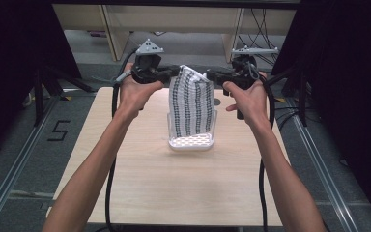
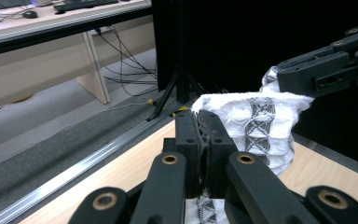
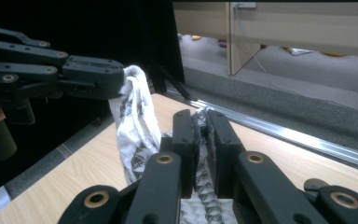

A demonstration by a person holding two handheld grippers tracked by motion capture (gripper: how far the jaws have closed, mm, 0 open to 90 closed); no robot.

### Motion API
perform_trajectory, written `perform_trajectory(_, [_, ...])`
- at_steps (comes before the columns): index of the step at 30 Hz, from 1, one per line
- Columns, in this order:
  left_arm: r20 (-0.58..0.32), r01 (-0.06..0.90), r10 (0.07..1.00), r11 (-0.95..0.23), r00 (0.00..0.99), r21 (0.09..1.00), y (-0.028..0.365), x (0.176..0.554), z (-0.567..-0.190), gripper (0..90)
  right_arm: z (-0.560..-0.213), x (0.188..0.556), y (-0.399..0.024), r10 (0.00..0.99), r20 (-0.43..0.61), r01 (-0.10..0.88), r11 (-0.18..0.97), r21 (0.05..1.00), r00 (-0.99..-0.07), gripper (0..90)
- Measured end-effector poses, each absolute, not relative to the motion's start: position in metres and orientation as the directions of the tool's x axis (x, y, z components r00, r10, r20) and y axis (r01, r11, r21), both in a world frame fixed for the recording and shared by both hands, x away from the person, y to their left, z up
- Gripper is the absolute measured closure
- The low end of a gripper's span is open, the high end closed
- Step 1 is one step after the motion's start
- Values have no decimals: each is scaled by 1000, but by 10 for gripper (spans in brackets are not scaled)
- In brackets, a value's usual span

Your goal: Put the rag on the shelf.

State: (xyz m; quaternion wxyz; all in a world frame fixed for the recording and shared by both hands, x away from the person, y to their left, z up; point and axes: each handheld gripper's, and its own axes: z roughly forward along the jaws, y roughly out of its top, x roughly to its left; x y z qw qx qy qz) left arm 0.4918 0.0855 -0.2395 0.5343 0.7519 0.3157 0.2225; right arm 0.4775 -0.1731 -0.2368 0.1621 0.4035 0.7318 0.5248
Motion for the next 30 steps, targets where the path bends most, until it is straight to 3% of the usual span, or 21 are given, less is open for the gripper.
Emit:
perform_trajectory(8, [-21, 254, 727, -213, 687, 944, 85, 510, -245, 869, -238, 496, -172, 769, 220, 451, 97, 887, -600, 830])
perform_trajectory(13, [-53, 299, 743, -202, 667, 933, 79, 533, -262, 867, -252, 516, -171, 788, 252, 497, 78, 864, -562, 823])
perform_trajectory(30, [-78, 382, 779, -215, 622, 899, 77, 560, -294, 852, -294, 554, -165, 816, 292, 582, 65, 811, -498, 802])
